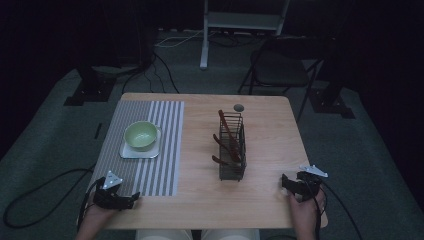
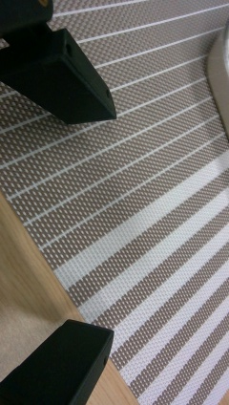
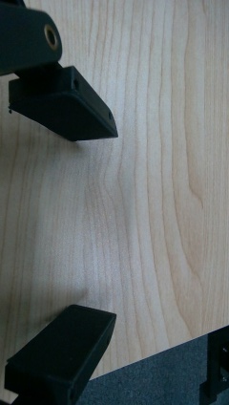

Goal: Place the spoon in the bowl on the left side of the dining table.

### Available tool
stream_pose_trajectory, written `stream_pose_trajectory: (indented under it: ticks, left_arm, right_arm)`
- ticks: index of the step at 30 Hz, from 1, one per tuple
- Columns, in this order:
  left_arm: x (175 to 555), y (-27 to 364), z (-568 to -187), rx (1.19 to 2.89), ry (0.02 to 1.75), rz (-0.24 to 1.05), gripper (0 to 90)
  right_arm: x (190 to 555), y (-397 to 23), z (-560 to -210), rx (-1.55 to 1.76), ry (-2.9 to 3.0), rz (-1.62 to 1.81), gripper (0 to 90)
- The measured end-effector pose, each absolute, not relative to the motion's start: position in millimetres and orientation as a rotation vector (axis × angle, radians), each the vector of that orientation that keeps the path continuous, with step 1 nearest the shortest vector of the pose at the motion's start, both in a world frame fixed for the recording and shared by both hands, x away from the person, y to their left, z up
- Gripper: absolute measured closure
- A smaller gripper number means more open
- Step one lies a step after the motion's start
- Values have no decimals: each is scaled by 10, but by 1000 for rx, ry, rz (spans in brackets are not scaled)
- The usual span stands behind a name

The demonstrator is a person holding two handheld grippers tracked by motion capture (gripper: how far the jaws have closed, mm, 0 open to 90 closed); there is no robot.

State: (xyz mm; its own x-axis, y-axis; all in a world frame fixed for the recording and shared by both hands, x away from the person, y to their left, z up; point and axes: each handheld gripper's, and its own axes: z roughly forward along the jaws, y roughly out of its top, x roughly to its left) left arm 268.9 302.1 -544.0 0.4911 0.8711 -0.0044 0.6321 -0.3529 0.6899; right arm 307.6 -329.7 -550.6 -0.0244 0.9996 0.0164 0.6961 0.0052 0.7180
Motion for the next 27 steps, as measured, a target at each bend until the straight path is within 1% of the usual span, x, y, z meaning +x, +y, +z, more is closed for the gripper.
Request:
stream_pose_trajectory:
  ticks: [6,10,16,22,27]
  left_arm:
    - [2680,2963,-5411,2125,1201,441,11]
    - [2674,2897,-5391,2135,1169,443,11]
    - [2668,2841,-5372,2133,1119,411,12]
    - [2677,2806,-5343,2124,1108,388,12]
    - [2688,2735,-5334,2140,1087,394,11]
  right_arm:
    - [3076,-3297,-5506,1742,1773,767,114]
    - [3076,-3296,-5506,1742,1773,768,114]
    - [3076,-3296,-5506,1742,1773,768,114]
    - [3075,-3296,-5506,1742,1773,767,114]
    - [3075,-3296,-5506,1742,1773,767,114]
